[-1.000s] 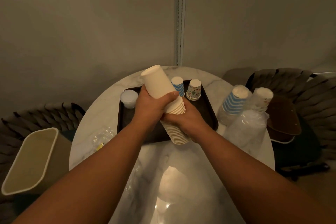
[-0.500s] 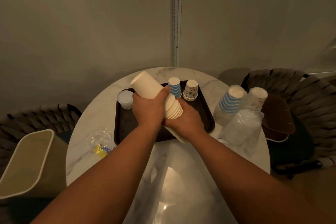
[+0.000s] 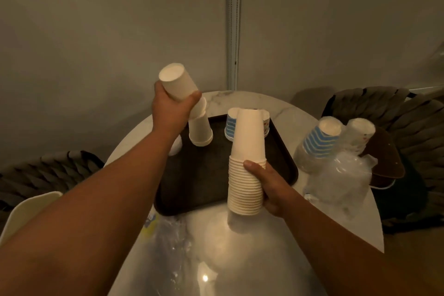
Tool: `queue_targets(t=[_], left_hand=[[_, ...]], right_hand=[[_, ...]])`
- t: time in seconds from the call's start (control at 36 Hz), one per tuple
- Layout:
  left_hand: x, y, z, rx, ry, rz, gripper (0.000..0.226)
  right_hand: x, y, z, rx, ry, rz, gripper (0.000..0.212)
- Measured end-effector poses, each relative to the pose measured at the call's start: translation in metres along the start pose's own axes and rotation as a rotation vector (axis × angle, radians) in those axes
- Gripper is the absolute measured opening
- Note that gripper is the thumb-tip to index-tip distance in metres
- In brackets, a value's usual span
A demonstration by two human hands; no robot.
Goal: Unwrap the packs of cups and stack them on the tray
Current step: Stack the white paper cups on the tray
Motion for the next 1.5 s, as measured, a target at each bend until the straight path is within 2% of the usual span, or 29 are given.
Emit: queue_targets(t=[0.17,0.25,0.39,0.47,0.61,0.69,0.75,0.83,0.89,0.97,1.0,1.03,1.14,1.31,1.39,1.5], left_hand=[[-0.022,0.026,-0.035,-0.101,0.035,-0.125,0.079],[-0.028,0.036,-0.058,-0.162,-0.001,-0.155,0.081],[-0.03,0.047,-0.094,-0.222,-0.109,-0.218,0.087],[-0.029,0.049,-0.11,-0.25,-0.135,-0.276,0.086],[-0.027,0.05,-0.126,-0.265,-0.178,-0.306,0.087],[-0.022,0.047,-0.125,-0.198,-0.206,-0.288,0.098],[-0.013,0.04,-0.116,-0.137,-0.183,-0.161,0.104],[0.013,0.029,-0.085,0.049,-0.05,0.012,0.085],[0.034,0.028,-0.059,0.236,-0.043,-0.077,0.07],[0.055,0.034,-0.031,0.342,-0.17,-0.428,0.079],[0.058,0.037,-0.028,0.335,-0.21,-0.478,0.078],[0.061,0.037,-0.025,0.335,-0.239,-0.466,0.075],[0.063,0.034,-0.024,0.336,-0.294,-0.224,0.061],[0.058,0.036,-0.024,0.294,-0.332,-0.012,0.063],[0.054,0.038,-0.021,0.247,-0.32,0.08,0.054],[0.025,0.027,-0.006,0.409,-0.232,0.151,0.044]], right_hand=[[-0.019,-0.004,0.006,-0.171,0.022,-0.003,0.084],[-0.025,-0.007,0.007,-0.208,0.052,-0.017,0.089],[-0.035,-0.01,0.012,-0.215,0.051,-0.074,0.116],[-0.037,-0.008,0.012,-0.192,0.029,-0.091,0.119],[-0.036,-0.008,0.011,-0.198,0.005,-0.107,0.113],[-0.036,-0.006,0.009,-0.172,0.015,-0.096,0.114],[-0.035,-0.005,0.006,-0.14,0.026,-0.082,0.111],[-0.031,-0.002,-0.001,-0.069,0.051,-0.075,0.084],[-0.029,0.003,-0.006,-0.017,0.035,-0.104,0.063],[-0.026,0.014,-0.011,0.097,-0.011,-0.149,0.051],[-0.025,0.017,-0.012,0.158,-0.029,-0.145,0.052],[-0.024,0.02,-0.012,0.217,-0.055,-0.13,0.053],[-0.027,0.031,-0.008,0.379,-0.178,-0.013,0.045],[-0.032,0.037,-0.009,0.564,-0.289,0.12,0.069],[-0.031,0.037,-0.011,0.627,-0.337,0.165,0.063],[-0.033,0.025,-0.007,0.664,-0.307,0.223,0.063]])
Point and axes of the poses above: each hand's wrist, its own x-axis away from the middle knuckle, its own y-axis out of the palm, z = x × y, the point moved 1 cm from there along -x, towards the middle knuckle, and after that the axes turned 6 degrees about x, right-handed, at the moved point
